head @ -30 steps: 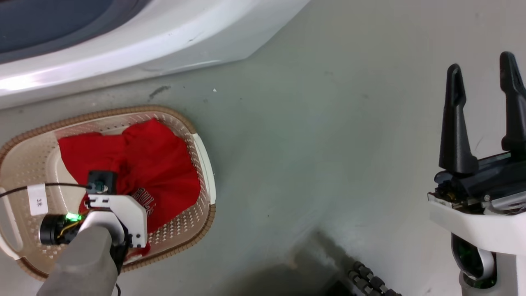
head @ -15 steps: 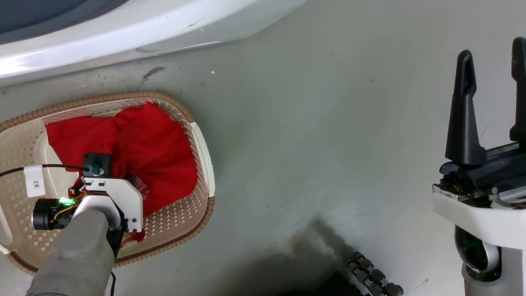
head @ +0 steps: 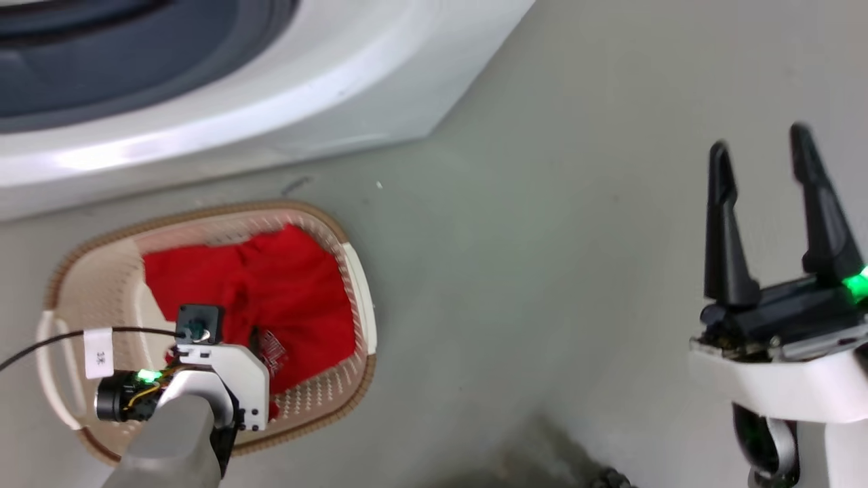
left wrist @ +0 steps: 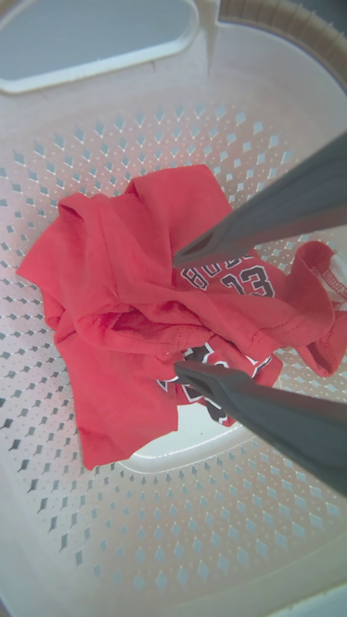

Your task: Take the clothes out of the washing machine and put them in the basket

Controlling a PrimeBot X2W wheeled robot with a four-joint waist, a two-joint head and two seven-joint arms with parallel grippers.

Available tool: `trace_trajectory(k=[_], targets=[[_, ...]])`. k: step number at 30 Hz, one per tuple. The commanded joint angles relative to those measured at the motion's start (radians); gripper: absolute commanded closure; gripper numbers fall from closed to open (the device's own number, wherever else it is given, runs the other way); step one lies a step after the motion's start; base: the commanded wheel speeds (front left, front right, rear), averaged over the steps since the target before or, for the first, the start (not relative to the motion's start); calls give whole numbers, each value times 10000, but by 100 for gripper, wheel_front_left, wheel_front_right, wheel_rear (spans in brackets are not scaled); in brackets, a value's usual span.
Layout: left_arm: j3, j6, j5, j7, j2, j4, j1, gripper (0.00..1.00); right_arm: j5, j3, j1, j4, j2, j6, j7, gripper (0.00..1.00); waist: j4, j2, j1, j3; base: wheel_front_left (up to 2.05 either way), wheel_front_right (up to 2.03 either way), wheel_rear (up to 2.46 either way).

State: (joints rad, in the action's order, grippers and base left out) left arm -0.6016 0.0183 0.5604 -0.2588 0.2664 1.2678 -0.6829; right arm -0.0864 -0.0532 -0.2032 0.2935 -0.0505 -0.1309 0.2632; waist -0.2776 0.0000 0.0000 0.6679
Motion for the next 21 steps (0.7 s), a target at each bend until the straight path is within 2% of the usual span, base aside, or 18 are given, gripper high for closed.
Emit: trace_trajectory(k=[1,12,21], targets=[[74,90,-19,-63,-85,-240,205,0,86,18,209,-94,0,3,26,0,262,0,0,-693,0,0,0],[1166,897,-1207,-64,105,-3836,2232,0,329,-26,1269,-776,3,3,24,0,861,0,0,-2437,0,0,0],[2268,1147,-2360,-67,-216,-5902,3766,0,532,-32,1953,-1052,2,3,24,0,1237,0,0,-3628,0,0,0]])
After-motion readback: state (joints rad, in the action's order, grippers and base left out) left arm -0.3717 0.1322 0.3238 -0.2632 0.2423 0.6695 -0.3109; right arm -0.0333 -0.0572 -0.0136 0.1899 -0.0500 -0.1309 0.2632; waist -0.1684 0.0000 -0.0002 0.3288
